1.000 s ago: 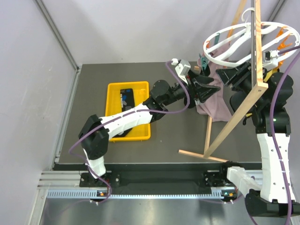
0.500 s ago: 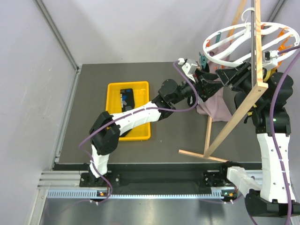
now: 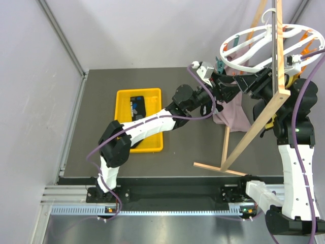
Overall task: Clip the socks to the hanger
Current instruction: Open the clamp at the hanger.
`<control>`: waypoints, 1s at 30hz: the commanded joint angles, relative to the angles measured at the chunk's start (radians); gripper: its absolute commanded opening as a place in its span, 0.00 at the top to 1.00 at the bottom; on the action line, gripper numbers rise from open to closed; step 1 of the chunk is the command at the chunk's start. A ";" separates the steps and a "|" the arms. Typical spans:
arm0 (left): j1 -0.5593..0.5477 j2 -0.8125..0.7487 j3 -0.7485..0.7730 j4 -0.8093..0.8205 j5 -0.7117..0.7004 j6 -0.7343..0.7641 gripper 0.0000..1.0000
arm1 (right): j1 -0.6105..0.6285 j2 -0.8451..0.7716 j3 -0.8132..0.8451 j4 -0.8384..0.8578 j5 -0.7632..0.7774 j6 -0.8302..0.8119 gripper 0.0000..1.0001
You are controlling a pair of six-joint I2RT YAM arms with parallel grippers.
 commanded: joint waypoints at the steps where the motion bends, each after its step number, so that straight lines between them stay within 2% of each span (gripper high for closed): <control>1: -0.001 0.019 0.070 0.045 0.007 -0.001 0.40 | 0.007 -0.011 0.027 0.012 0.011 -0.016 0.42; 12: -0.001 0.011 0.101 -0.035 0.046 -0.015 0.71 | 0.007 -0.003 0.031 0.007 0.011 -0.024 0.43; 14: -0.001 0.001 0.107 -0.058 0.046 -0.013 0.81 | 0.007 -0.004 0.034 0.005 0.009 -0.030 0.43; 16: -0.001 -0.018 0.110 -0.108 0.050 0.001 0.86 | 0.007 -0.001 0.039 -0.002 0.012 -0.038 0.43; 24: -0.006 -0.065 0.136 -0.301 0.039 0.056 0.95 | 0.007 0.018 0.102 -0.057 0.014 -0.116 0.43; 30: -0.023 -0.073 0.176 -0.412 0.037 0.117 0.96 | 0.008 0.037 0.136 -0.087 -0.003 -0.156 0.44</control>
